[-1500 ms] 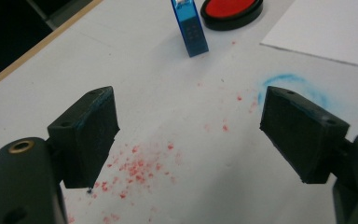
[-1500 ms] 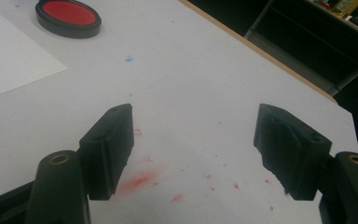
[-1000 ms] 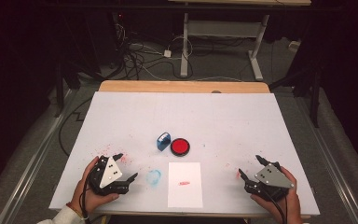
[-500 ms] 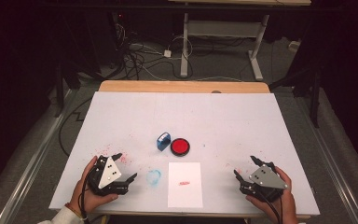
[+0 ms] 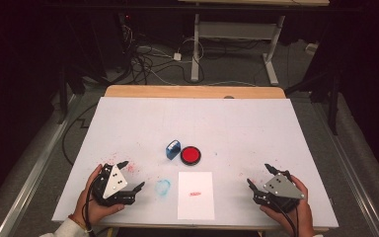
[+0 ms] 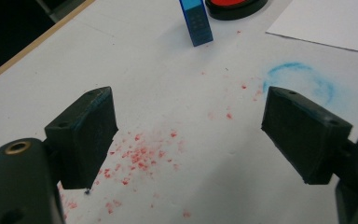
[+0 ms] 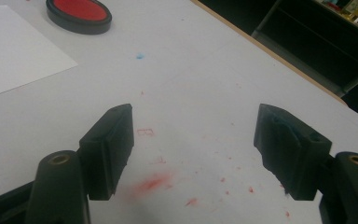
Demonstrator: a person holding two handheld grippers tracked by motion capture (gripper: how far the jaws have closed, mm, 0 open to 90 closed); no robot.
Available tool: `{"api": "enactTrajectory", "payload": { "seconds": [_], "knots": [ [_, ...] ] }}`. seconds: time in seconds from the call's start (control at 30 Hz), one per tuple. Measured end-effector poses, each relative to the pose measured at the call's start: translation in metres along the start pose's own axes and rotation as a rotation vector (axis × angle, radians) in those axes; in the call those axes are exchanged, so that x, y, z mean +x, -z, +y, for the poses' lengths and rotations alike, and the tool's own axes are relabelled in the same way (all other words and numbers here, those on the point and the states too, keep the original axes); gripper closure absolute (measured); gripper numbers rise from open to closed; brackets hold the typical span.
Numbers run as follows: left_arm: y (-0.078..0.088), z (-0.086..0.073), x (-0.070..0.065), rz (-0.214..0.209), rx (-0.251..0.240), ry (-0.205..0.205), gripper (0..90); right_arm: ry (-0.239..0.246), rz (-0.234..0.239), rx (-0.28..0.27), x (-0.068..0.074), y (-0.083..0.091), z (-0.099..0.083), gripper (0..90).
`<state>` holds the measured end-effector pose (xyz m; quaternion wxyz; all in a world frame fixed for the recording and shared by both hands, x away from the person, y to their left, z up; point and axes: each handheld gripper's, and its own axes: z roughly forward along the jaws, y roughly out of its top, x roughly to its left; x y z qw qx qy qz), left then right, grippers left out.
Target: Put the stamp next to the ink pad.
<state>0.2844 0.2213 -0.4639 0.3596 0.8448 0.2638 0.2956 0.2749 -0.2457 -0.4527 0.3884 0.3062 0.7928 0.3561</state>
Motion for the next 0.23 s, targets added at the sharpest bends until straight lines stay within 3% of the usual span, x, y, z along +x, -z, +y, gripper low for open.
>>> {"api": "enactTrajectory", "payload": {
  "seconds": [0.23],
  "knots": [
    [-0.0038,0.0005,0.0021,0.001,0.005,0.01,17.5,-0.001,-0.002,-0.005,-0.0002,0.0006,0.0001,28.8]
  ]
}}
